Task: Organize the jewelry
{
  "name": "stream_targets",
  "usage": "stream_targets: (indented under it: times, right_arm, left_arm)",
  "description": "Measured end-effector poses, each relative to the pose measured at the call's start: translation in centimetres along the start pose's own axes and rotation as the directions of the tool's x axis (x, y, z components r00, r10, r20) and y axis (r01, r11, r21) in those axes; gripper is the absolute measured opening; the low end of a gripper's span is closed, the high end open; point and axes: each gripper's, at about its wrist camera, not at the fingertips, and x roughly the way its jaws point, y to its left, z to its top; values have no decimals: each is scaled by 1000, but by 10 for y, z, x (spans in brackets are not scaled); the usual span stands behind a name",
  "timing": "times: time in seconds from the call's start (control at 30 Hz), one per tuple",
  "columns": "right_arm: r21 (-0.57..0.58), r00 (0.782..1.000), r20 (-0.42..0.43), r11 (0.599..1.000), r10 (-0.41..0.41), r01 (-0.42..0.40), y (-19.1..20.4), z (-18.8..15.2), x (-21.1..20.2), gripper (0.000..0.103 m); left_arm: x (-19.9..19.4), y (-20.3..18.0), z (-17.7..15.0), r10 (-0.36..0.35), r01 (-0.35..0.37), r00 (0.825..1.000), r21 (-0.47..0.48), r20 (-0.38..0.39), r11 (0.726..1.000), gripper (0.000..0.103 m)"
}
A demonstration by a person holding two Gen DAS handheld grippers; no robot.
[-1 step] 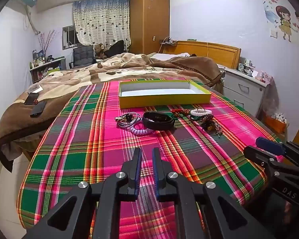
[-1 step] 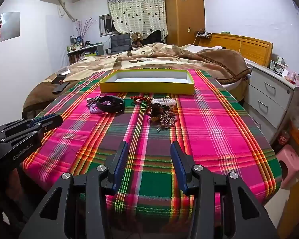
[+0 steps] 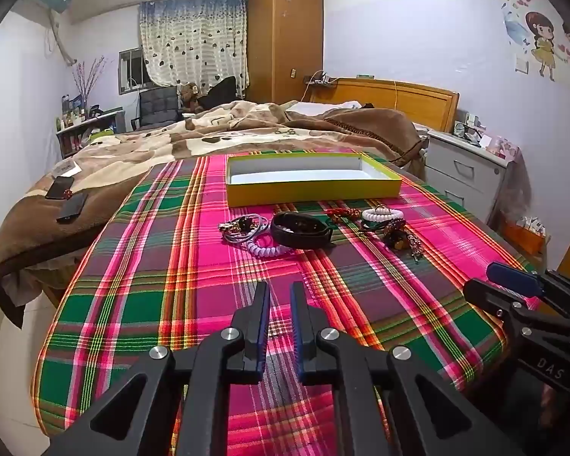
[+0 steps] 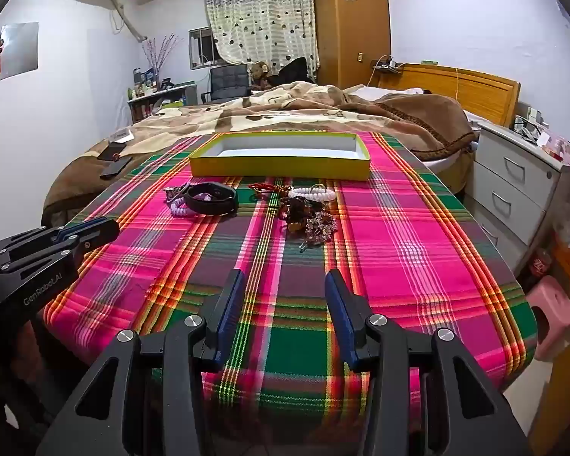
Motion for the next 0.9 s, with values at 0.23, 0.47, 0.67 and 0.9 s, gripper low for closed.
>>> stream_targets:
  times: [0.23, 0.47, 0.67, 0.9]
  right_arm:
    - [10, 1000, 5, 1000, 8, -9, -2, 0, 1, 45]
    - [6, 1000, 1, 1000, 6, -6, -2, -2, -6, 45]
    - [7, 1000, 0, 1000, 4, -4, -1, 1, -1, 45]
    - [6, 1000, 1, 1000, 5, -5, -1, 2, -2, 45]
  left_arm:
    - [1, -4, 0, 14, -14, 1000, 11, 7, 1000, 10]
    - [-7, -3, 3, -1, 1, 1000, -7, 1, 1000, 10]
    - [-6, 0, 3, -7, 7, 1000, -11, 2, 1000, 10]
    - [-8, 1, 1, -9, 9, 1000, -13, 5, 1000, 10]
